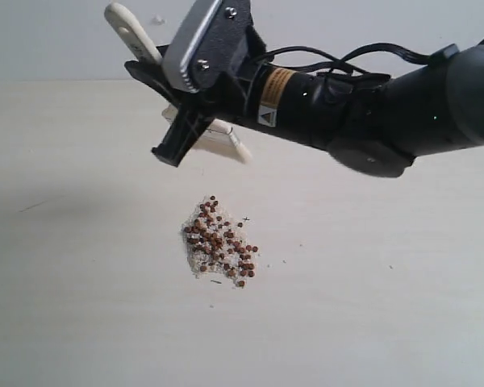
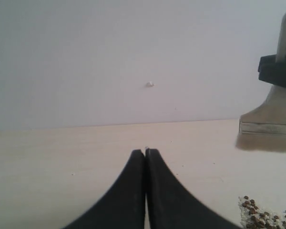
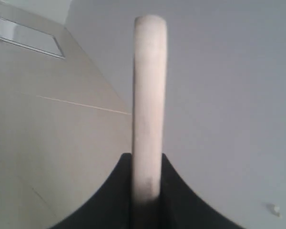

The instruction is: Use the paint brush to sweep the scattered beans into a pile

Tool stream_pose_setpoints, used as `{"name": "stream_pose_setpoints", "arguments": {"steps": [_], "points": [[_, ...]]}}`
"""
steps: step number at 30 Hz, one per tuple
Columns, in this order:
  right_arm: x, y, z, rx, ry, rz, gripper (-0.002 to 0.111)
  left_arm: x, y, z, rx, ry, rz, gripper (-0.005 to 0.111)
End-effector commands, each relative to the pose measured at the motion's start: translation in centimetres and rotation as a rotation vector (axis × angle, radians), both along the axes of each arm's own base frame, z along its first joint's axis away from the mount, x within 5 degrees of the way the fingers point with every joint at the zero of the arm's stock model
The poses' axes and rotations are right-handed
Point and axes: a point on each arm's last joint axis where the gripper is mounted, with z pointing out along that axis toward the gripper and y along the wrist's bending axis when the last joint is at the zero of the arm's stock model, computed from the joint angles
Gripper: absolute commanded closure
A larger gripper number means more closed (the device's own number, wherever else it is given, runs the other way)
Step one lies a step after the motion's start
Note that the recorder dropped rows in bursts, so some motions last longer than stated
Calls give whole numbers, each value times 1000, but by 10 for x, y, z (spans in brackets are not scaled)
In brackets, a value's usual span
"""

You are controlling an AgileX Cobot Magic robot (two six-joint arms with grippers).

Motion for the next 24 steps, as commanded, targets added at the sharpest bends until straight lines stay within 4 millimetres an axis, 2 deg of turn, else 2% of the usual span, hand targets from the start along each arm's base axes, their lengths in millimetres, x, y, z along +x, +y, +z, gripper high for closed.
{"name": "stream_pose_setpoints", "arguments": {"steps": [1, 5, 10, 20, 24], "points": [[25, -17, -6, -28, -2, 140, 108, 0, 0, -1, -4, 1, -5, 107], [44, -15, -17, -84, 17, 277, 108, 0, 0, -1, -4, 1, -5, 107], [60, -2, -32, -140, 16, 430, 108, 0, 0, -1, -4, 1, -5, 107], [88, 4, -93, -157, 87, 447, 108, 0, 0, -1, -4, 1, -5, 107], [89, 3, -104, -136, 137, 464, 108, 0, 0, -1, -4, 1, -5, 107]]}}
